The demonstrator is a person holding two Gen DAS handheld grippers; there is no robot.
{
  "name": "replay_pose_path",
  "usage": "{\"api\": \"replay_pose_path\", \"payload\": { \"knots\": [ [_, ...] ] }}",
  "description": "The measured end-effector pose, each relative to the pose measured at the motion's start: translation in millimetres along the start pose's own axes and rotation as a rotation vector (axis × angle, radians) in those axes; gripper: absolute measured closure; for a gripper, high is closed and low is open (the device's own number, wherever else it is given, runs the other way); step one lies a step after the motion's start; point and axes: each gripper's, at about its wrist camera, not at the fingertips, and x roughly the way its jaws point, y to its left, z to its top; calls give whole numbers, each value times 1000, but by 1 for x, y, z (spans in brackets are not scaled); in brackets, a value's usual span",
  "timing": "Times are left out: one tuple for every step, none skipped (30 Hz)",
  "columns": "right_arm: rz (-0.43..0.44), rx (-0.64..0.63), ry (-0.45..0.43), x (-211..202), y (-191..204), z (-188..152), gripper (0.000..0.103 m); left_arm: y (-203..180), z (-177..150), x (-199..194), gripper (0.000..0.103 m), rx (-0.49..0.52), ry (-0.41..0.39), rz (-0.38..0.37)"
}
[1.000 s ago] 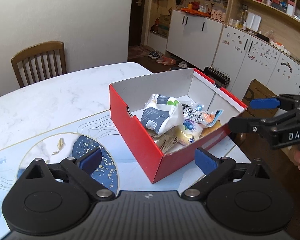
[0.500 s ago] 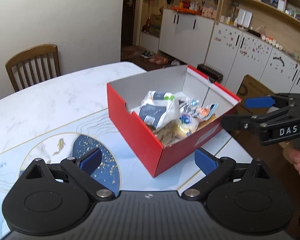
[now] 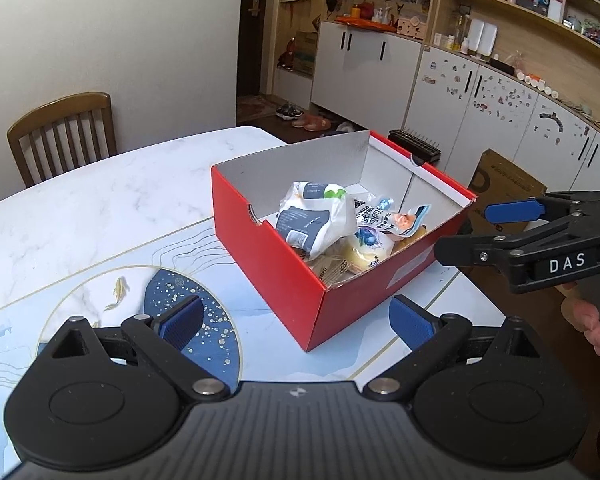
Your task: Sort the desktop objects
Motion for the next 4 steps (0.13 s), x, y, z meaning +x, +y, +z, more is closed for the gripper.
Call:
{"api": "replay_pose_path", "payload": {
  "knots": [
    [-2, 1, 0, 0, 1, 0, 0, 1, 0, -1, 3, 2, -2, -2],
    [-4, 2, 1, 1, 1, 0, 0, 2, -1, -2, 3, 3, -3, -3],
    [-5, 3, 1, 1, 2, -1, 0, 3, -1, -3, 3, 3, -3, 0],
    [-6, 5, 2, 1, 3, 0, 0, 5, -2, -3, 3, 4, -4, 5]
  ]
}}
